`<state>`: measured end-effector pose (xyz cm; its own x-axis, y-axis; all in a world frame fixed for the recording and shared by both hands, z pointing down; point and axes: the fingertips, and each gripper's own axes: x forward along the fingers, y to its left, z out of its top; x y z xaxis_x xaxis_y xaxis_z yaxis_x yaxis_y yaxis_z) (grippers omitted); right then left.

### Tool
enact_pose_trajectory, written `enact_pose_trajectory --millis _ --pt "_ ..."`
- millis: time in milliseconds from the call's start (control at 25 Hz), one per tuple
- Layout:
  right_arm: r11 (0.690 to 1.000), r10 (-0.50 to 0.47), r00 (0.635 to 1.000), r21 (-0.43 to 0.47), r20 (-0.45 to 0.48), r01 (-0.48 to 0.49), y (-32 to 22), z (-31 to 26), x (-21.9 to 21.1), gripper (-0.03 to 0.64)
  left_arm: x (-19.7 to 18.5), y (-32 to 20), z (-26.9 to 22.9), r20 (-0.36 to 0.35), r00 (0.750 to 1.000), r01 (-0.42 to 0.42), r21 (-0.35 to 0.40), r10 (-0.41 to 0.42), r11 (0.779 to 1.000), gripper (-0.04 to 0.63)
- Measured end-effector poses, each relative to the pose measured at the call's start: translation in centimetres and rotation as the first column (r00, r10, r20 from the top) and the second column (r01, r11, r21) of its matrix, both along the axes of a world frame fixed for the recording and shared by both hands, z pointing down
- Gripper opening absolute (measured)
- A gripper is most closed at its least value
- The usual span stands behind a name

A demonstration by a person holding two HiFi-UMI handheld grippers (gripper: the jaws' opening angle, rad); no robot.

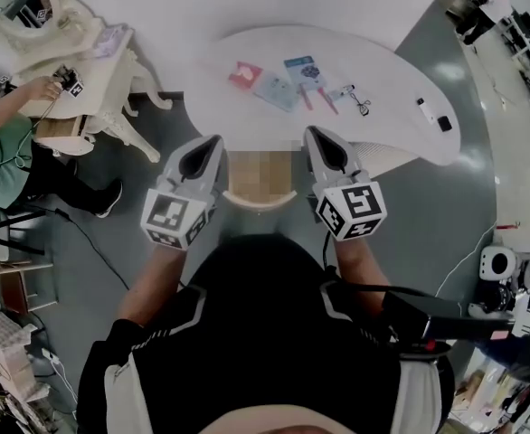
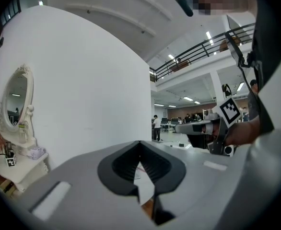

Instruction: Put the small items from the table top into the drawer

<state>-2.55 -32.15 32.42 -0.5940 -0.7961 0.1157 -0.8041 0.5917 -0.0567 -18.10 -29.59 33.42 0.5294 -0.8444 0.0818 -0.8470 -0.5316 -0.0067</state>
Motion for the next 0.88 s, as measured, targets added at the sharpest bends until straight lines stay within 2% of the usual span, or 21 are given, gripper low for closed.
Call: enact_pose_trajectory --millis 560,880 --pt "1.000 -0.017 0.999 0.002 0.033 0.017 -0.8 -0.3 -0.7 0.000 -0.3 -0.2 -0.6 -0.029 1.000 0.003 0.007 -0.002 1.000 0.000" --pt "1.000 -0.014 0.999 -0.003 0.035 0.014 -1.2 -0.1 -0.3 0.000 0.2 -0.6 -0.8 -0.015 1.000 -0.010 0.019 0.010 1.000 0.000"
